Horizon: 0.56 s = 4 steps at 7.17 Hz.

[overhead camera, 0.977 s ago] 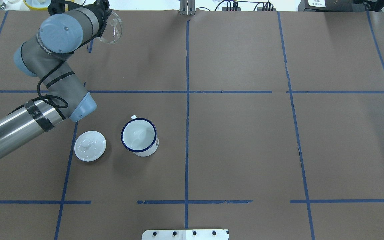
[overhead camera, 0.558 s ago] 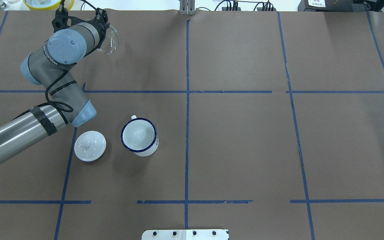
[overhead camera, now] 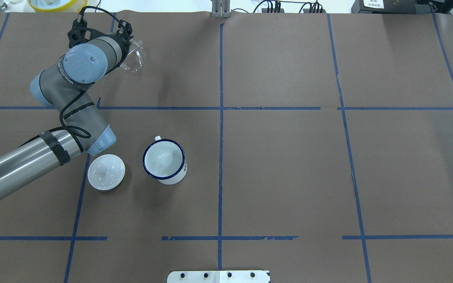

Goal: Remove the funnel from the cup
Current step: 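Set the funnel down farther from the robot and open the left gripper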

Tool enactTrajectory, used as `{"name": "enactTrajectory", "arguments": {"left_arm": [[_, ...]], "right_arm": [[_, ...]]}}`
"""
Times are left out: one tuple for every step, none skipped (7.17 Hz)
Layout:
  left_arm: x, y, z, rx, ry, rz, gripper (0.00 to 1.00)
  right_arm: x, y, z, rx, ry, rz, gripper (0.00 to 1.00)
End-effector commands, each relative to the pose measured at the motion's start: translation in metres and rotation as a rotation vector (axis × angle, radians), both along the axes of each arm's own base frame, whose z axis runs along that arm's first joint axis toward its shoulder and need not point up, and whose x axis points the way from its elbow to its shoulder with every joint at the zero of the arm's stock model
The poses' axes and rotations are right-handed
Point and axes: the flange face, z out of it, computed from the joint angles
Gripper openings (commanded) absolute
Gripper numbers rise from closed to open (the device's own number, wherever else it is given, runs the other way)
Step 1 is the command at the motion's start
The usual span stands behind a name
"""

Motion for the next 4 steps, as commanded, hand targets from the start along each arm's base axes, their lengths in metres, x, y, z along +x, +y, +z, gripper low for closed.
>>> {"name": "enactTrajectory", "arguments": {"left_arm": [[-0.003,0.002,-0.01,0.03,-0.019,0.026,1.0],[-0.015,0.009,-0.046,0.113,-0.027,0.092,1.0],[-0.032,0.026,-0.064,0.161,-0.016,0.176,1.0],[-0.051,0.045,-0.075,0.206,-0.002,0.209,1.0]], "right_arm": [[0.0,0.0,0.0,0.0,0.0,0.0,1.0],[0.0,0.0,0.0,0.0,0.0,0.0,1.0],[0.0,0.0,0.0,0.0,0.0,0.0,1.0],[0.0,0.0,0.0,0.0,0.0,0.0,1.0]]}}
